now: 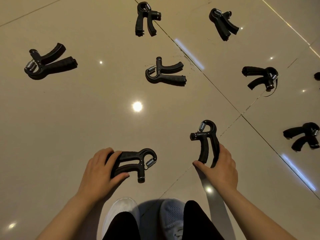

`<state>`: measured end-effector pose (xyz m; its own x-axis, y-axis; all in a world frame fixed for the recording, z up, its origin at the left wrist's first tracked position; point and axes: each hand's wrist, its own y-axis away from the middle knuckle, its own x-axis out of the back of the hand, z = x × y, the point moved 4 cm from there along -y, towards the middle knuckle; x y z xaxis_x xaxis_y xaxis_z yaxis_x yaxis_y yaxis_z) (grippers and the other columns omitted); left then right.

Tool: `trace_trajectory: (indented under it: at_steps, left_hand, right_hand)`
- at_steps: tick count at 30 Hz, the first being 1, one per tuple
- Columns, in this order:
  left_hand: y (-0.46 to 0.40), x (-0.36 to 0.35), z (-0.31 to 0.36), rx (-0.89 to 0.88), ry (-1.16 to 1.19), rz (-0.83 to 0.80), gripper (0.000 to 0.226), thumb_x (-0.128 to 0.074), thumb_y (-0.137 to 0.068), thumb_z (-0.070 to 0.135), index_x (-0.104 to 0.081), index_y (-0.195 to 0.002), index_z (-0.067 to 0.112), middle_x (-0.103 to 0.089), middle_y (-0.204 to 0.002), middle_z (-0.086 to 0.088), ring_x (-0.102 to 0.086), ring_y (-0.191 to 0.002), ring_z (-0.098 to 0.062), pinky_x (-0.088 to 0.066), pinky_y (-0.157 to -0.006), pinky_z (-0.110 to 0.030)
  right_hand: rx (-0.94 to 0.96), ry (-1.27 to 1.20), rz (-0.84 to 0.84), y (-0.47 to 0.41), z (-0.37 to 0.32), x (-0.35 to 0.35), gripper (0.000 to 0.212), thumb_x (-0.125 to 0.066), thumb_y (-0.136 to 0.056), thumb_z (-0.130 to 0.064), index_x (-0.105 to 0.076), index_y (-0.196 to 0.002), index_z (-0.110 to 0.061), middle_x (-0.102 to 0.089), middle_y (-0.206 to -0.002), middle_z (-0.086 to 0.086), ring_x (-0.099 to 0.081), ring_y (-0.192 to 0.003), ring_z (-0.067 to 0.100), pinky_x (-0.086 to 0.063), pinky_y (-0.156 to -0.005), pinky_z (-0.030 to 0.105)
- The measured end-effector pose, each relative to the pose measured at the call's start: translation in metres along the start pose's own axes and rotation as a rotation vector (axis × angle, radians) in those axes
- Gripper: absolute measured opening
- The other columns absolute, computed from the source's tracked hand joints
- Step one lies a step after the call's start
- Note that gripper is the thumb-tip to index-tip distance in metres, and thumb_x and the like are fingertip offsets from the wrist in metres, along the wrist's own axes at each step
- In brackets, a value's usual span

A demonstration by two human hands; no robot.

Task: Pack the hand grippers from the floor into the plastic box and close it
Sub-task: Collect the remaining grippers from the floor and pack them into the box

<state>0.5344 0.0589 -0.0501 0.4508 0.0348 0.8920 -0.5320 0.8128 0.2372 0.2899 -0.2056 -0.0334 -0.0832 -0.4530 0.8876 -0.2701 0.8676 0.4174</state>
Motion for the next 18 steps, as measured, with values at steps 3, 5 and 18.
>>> trace_trajectory:
  at_steps: [3,5,18]
  left_hand:
    - [0.023,-0.007,-0.003,0.029,0.057,0.012,0.073,-0.053,-0.073,0.054,-0.048,-0.133,0.014,-0.046,-0.13,-0.006,-0.046,-0.115,-0.026,-0.041,-0.09,-0.039]
    - [0.029,-0.008,-0.004,0.039,0.081,0.014,0.073,-0.053,-0.074,0.05,-0.045,-0.137,0.014,-0.042,-0.139,-0.008,-0.043,-0.122,-0.025,-0.039,-0.094,-0.038]
    - [0.029,0.043,0.057,-0.024,0.329,0.22,0.071,-0.062,-0.063,0.053,-0.05,-0.124,0.019,-0.048,-0.123,-0.003,-0.046,-0.109,-0.014,-0.035,-0.086,-0.019]
  right_hand:
    - [-0.032,0.057,-0.009,0.001,0.001,-0.002,0.111,-0.066,-0.062,-0.072,-0.017,-0.146,-0.019,-0.031,-0.148,0.008,-0.034,-0.131,0.032,-0.036,-0.1,0.047]
    - [-0.059,0.076,-0.007,-0.001,-0.003,-0.005,0.112,-0.065,-0.063,-0.073,-0.015,-0.147,-0.017,-0.03,-0.147,0.011,-0.033,-0.13,0.034,-0.035,-0.1,0.047]
    - [-0.142,-0.319,0.03,0.005,-0.005,0.025,0.099,-0.082,-0.062,-0.041,-0.027,-0.141,-0.022,-0.039,-0.137,0.01,-0.037,-0.127,0.03,-0.036,-0.102,0.05]
